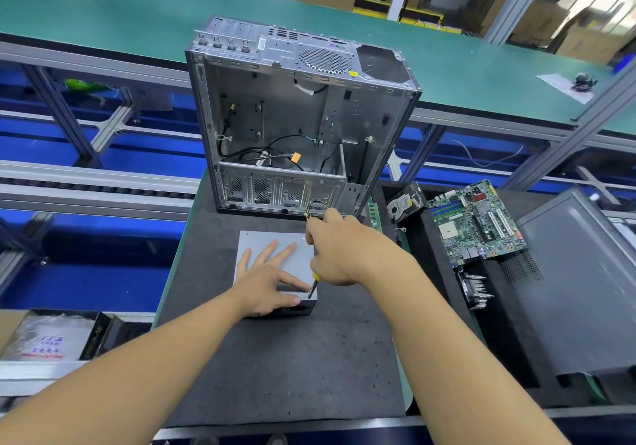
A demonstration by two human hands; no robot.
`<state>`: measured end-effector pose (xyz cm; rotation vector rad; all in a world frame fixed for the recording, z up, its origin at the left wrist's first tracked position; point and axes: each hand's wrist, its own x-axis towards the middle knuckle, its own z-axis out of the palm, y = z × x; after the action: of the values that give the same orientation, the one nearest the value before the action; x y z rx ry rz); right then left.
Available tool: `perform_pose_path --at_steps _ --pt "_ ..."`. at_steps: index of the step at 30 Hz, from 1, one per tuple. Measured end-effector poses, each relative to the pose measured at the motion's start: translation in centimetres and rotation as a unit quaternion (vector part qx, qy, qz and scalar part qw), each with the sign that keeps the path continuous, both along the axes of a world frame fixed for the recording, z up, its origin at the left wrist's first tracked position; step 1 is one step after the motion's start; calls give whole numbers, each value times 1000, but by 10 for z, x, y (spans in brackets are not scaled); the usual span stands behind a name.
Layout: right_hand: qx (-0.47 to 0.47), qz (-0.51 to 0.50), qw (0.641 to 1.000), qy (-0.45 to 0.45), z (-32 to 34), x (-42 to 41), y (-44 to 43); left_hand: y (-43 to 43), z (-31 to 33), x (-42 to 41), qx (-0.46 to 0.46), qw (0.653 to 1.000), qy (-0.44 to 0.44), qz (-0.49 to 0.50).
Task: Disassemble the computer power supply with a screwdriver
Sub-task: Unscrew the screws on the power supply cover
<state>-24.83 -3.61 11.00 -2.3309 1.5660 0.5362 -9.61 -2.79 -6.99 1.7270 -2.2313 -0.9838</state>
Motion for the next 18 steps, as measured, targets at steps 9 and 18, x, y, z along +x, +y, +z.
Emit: perform_pose_path --at_steps 9,18 --pt "-62 14 997 31 -2 1 2 0 -1 0 -10 1000 -6 -1" --pt "2 10 1000 -4 0 -1 -1 0 -2 0 -11 1000 -2 0"
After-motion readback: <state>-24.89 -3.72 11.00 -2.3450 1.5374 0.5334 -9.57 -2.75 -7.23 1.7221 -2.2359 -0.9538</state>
